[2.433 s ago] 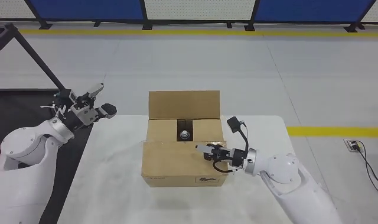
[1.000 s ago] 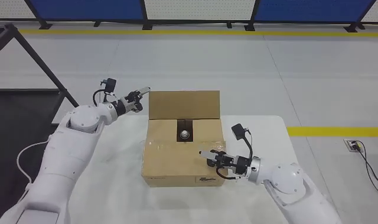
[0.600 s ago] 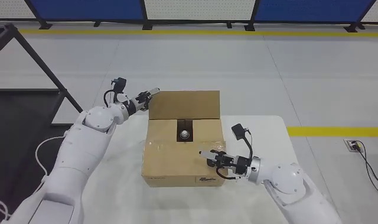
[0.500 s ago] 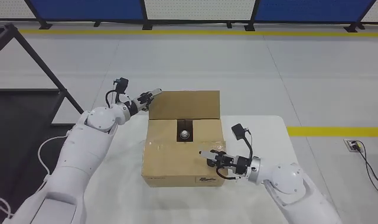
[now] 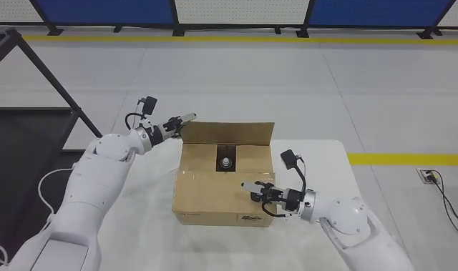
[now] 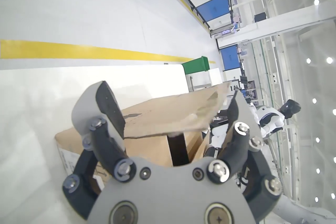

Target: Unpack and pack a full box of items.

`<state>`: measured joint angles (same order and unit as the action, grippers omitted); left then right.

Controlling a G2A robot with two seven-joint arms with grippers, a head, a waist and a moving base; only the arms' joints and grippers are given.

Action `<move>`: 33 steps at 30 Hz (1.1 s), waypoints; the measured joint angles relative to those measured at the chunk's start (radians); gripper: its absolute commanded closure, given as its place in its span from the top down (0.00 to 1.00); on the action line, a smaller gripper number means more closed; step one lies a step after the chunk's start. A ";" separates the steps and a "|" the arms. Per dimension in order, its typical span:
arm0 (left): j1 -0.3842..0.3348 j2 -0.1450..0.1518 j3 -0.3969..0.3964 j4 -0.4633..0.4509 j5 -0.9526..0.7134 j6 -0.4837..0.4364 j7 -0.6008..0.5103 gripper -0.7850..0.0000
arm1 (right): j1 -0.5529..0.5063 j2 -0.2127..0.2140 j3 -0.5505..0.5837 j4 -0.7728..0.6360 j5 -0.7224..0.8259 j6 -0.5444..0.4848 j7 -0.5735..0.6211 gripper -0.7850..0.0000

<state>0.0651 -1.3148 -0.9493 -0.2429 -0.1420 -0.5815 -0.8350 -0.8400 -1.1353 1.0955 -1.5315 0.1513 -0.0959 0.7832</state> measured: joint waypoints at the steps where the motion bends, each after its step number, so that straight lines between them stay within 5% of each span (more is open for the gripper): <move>1: 0.006 0.003 -0.003 -0.002 0.000 -0.013 -0.011 1.00 | -0.001 0.000 0.000 0.000 0.001 0.000 -0.001 1.00; 33: 0.200 0.103 -0.139 -0.301 -0.123 -0.094 -0.255 1.00 | 0.101 -0.037 -0.033 0.072 0.038 0.116 -0.090 1.00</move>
<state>0.2650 -1.2119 -1.0880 -0.5441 -0.2647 -0.6756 -1.0903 -0.7394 -1.1720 1.0622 -1.4595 0.1891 0.0206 0.6930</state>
